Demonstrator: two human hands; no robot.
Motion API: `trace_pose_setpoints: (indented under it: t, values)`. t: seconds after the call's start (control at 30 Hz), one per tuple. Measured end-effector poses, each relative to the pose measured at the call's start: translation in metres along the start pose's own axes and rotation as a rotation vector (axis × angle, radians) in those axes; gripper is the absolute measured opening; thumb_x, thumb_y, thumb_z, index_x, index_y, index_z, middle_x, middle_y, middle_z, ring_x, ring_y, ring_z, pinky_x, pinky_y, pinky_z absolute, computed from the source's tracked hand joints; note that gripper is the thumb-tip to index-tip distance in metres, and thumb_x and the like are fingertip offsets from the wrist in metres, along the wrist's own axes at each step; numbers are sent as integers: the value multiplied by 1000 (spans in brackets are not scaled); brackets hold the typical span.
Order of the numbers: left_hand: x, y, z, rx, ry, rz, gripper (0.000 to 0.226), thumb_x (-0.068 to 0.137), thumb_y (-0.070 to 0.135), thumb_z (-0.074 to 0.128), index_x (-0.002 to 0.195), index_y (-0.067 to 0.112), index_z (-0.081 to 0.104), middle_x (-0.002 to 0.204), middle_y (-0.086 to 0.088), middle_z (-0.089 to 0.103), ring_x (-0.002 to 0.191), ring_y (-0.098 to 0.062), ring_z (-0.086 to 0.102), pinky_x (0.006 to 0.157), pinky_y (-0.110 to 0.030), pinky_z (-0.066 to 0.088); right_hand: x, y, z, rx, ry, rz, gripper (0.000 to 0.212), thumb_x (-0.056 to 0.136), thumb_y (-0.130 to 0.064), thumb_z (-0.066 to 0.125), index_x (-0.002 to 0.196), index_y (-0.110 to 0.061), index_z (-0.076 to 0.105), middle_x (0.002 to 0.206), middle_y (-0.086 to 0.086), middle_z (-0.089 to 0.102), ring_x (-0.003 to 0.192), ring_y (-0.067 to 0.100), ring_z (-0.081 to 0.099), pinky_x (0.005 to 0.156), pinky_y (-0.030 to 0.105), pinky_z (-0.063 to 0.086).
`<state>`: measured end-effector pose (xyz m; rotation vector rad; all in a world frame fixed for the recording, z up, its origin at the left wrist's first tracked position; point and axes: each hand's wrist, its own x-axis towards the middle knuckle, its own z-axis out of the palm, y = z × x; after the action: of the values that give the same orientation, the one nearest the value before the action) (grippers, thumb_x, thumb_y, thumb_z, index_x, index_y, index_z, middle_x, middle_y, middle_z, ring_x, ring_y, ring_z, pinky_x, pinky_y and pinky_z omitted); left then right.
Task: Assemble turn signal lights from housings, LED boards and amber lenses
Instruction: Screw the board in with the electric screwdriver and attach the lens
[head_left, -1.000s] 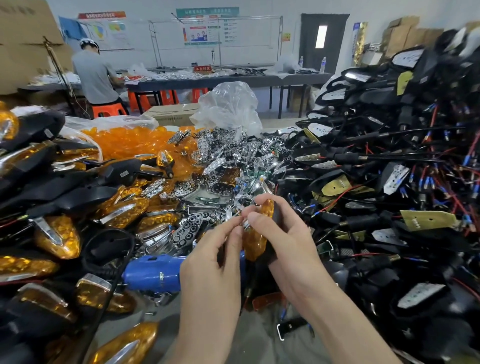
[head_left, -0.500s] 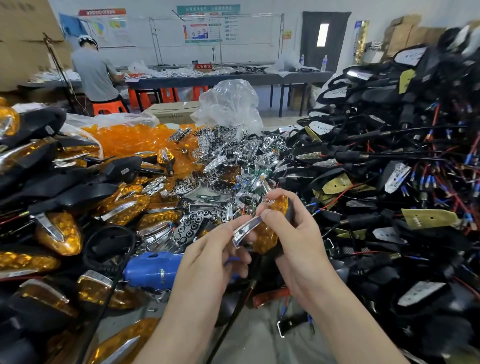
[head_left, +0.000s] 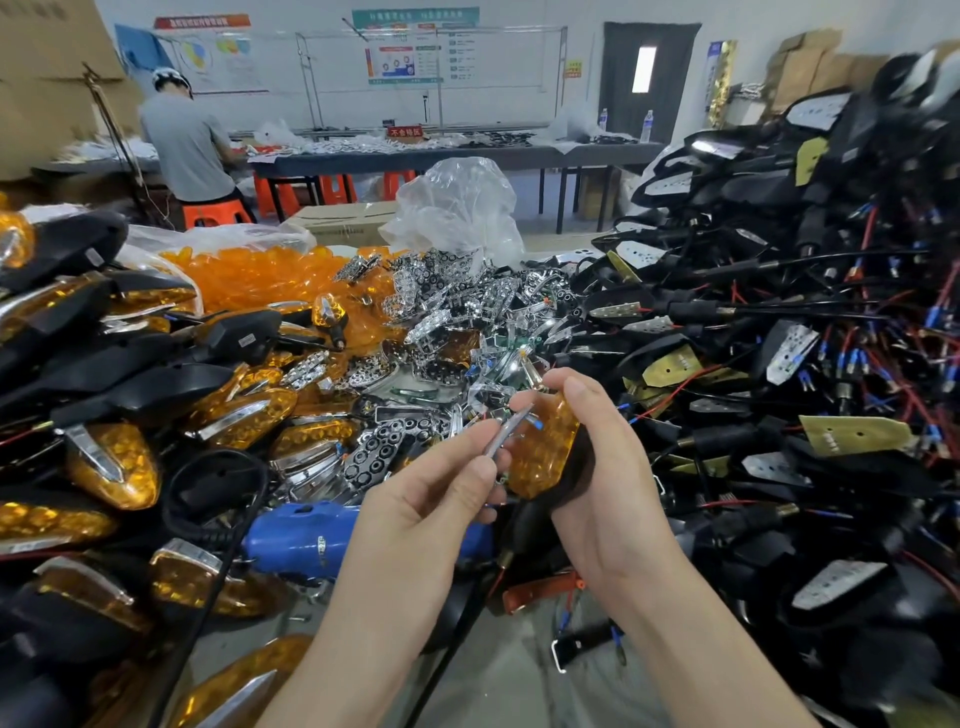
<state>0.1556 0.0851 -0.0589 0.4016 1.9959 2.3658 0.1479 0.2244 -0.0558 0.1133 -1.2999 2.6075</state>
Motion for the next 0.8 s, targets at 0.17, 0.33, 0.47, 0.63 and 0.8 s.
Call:
trace_pose_setpoints:
  t: [0.17, 0.33, 0.47, 0.63, 0.8]
  values:
    - [-2, 3, 3, 55, -1, 60, 26, 75, 29, 66, 95, 42, 78, 92, 10, 77, 80, -2, 70, 70, -11, 52, -2, -3, 3, 43, 0, 26, 17, 81, -41, 68, 84, -27, 76, 92, 7, 75, 70, 19, 69, 58, 31, 58]
    - [-3, 1, 8, 123, 11, 111, 28, 77, 28, 67, 104, 35, 70, 83, 11, 75, 73, 2, 68, 69, -9, 50, -4, -5, 1, 45, 7, 27, 19, 82, -41, 62, 84, -28, 76, 93, 7, 75, 71, 19, 69, 57, 32, 58]
    - [-4, -1, 5, 176, -15, 144, 26, 82, 29, 67, 105, 39, 73, 96, 14, 76, 88, 1, 70, 77, -10, 50, -4, -5, 2, 38, 8, 26, 19, 84, -40, 61, 85, -28, 76, 92, 5, 76, 72, 17, 71, 55, 30, 57]
    - [-6, -4, 4, 328, -28, 222, 35, 86, 36, 65, 115, 56, 65, 106, 16, 73, 103, -2, 67, 86, -11, 49, -4, -5, 2, 23, 5, 28, 16, 87, -39, 64, 85, -29, 76, 90, 4, 74, 71, 16, 70, 54, 30, 56]
    - [-5, -9, 3, 374, 3, 239, 37, 82, 45, 63, 117, 56, 63, 102, 15, 72, 101, -2, 66, 84, -10, 48, -3, -4, 0, 16, 2, 45, 19, 86, -37, 59, 84, -28, 76, 90, 3, 74, 72, 16, 69, 56, 30, 55]
